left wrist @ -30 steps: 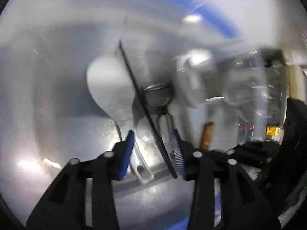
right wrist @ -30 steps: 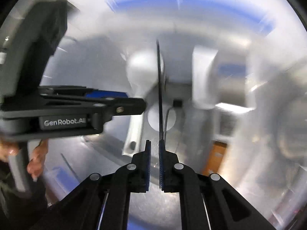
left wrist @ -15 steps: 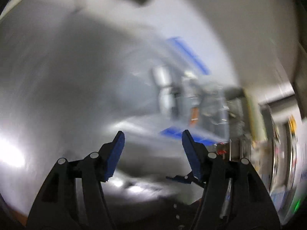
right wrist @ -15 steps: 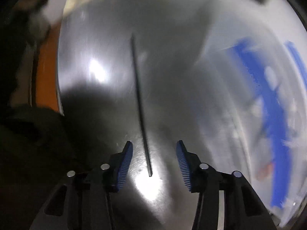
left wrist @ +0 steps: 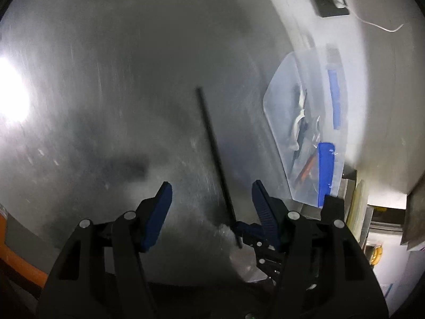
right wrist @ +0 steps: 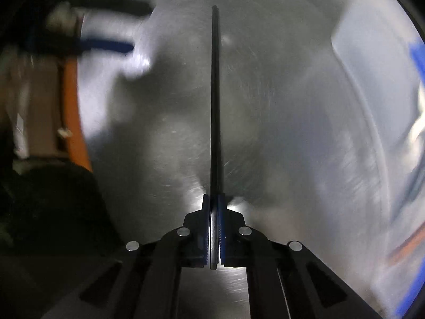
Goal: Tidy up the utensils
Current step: 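Grasp the second black chopstick on the counter with the right gripper, then grasp the second chopstick with the left gripper while the right gripper holds it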
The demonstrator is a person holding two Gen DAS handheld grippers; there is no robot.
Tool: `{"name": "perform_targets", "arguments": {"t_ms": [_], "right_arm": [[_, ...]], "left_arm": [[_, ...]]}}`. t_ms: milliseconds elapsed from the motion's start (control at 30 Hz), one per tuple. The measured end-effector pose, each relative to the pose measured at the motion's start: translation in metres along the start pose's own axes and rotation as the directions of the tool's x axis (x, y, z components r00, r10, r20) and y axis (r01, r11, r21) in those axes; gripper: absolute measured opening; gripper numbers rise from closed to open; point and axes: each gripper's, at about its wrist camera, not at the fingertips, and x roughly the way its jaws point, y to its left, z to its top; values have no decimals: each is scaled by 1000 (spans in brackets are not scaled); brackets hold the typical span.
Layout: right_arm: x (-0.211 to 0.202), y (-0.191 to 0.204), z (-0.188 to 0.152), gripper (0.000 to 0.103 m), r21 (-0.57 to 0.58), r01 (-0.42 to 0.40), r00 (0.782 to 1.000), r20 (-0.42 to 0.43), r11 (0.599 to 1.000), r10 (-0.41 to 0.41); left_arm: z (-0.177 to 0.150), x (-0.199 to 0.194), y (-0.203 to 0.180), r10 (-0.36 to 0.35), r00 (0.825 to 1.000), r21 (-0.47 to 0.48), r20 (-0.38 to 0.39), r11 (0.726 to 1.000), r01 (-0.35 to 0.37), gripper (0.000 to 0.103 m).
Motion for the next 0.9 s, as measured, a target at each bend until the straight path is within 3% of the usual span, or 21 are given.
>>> {"name": "perform_targets", "arguments": {"t_ms": [33,100,200,333,400,500,700,900], "right_arm": [[-4,-7,-2,7,47,-103,995,12,994,103],[-8,-21,-5,7,99,-227,974,37,969,224],[-15,-31,-19,7,155,-433,901,90,888,424],[-15,-30,-34,7,187,-533,846,129,825,517],[-11,-27,-36,7,199,-536,844,127,820,521],[-3,-32,-33,7,210,-540,842,122,815,526],[-4,-44,-29,7,210,-544,839,126,813,529],[-46,-27,-35,7,138,-515,851,204,846,484]], "left_arm": [[-2,4,0,-9,1000,-8,-10,1000,9,59],[-5,13,-1,-18,1000,-15,-24,1000,18,59],[-8,28,-8,-11,999,-10,-47,1000,10,59],[-14,41,-17,5,996,29,-87,1000,-3,57],[-18,47,-19,42,995,48,-91,998,-38,32],[-21,53,-20,91,990,74,-106,994,-84,10],[-25,59,-33,109,989,125,-99,988,-96,8],[-30,22,-64,69,998,235,4,970,-68,8]]}}
